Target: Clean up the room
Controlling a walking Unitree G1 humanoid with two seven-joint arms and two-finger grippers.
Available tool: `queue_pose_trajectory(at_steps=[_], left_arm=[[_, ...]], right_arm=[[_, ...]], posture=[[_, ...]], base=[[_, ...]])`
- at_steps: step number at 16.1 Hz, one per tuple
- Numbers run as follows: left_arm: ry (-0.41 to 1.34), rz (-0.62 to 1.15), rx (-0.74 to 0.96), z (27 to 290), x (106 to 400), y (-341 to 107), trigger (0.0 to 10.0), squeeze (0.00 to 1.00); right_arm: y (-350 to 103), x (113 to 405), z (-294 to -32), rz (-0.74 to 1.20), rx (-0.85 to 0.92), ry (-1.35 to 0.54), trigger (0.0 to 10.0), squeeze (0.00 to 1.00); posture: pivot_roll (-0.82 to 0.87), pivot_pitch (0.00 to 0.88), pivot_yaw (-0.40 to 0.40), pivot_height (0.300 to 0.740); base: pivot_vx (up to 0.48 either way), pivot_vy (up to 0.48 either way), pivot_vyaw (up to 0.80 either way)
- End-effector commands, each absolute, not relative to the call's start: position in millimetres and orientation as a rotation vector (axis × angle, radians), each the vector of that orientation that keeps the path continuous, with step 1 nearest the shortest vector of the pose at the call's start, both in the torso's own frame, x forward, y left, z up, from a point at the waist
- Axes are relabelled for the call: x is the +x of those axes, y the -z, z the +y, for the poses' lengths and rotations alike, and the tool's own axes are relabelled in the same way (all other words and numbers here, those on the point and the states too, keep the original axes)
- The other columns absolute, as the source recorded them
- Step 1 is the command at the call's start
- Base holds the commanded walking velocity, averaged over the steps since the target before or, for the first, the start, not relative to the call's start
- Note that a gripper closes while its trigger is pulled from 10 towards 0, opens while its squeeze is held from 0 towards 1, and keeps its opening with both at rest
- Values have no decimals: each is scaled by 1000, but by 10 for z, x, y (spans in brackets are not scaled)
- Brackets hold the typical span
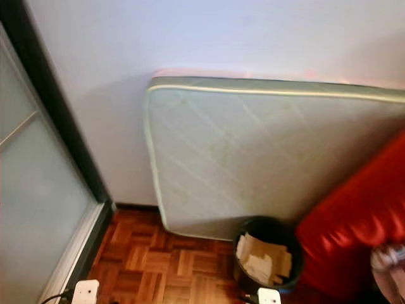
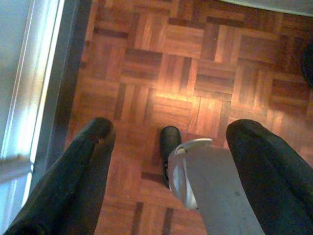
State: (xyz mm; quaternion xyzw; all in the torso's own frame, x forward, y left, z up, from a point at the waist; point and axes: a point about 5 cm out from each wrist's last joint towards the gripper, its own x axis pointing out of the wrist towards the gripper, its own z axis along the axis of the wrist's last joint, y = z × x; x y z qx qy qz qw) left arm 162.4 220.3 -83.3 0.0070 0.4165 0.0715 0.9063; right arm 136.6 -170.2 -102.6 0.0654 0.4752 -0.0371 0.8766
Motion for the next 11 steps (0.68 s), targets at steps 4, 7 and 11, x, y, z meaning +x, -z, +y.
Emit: queue_pose_trajectory(at_steps=[4,7,11], left_arm=[[-67,959,50,2050,1876,797,10000,0],[-59,962,90,2062,1880,793,10000,0],[-71,966,86,2065,1873,797,10000,0]], right_arm=[[763,1850,-2268,974,112,100,10000,0],[763,1849,-2267,974,110,100,10000,0],[764,1847,-2270,977,105,97,10000,0]], posture=[[70,0,-80,740],[69,0,-78,740],[71,0,-79,740]], base=[[0,0,-788],[0,-96,-788],[0,-232,-783]])
